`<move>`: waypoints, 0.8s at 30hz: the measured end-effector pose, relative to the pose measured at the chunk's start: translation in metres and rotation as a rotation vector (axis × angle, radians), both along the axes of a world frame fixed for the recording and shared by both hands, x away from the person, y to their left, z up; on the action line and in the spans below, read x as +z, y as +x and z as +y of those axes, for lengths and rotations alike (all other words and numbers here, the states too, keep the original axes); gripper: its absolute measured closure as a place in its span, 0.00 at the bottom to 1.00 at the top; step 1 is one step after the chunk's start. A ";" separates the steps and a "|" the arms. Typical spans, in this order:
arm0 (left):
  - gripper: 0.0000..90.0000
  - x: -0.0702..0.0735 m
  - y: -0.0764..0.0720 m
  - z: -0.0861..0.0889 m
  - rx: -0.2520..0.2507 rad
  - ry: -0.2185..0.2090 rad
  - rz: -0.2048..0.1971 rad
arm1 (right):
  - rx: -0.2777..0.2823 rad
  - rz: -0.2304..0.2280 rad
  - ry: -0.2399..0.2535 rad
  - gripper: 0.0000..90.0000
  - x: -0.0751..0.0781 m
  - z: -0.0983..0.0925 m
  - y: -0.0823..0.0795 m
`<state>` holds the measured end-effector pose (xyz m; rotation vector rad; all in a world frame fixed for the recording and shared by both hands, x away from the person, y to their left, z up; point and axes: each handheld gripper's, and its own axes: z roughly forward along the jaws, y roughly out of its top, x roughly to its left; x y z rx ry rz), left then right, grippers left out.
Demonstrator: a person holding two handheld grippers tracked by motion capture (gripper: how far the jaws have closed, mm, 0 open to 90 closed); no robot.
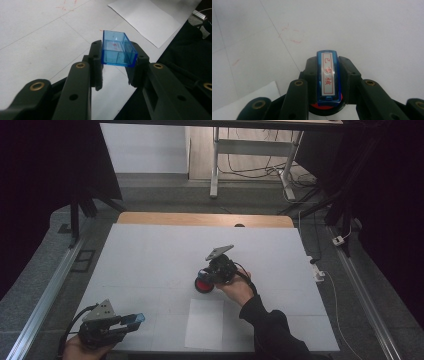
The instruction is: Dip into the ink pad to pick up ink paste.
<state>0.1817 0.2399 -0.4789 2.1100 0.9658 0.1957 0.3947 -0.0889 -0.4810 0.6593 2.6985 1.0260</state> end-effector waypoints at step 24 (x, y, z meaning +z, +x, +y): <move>0.76 0.000 0.000 -0.001 -0.005 0.004 0.000 | -0.023 0.043 0.074 0.78 -0.005 -0.008 0.005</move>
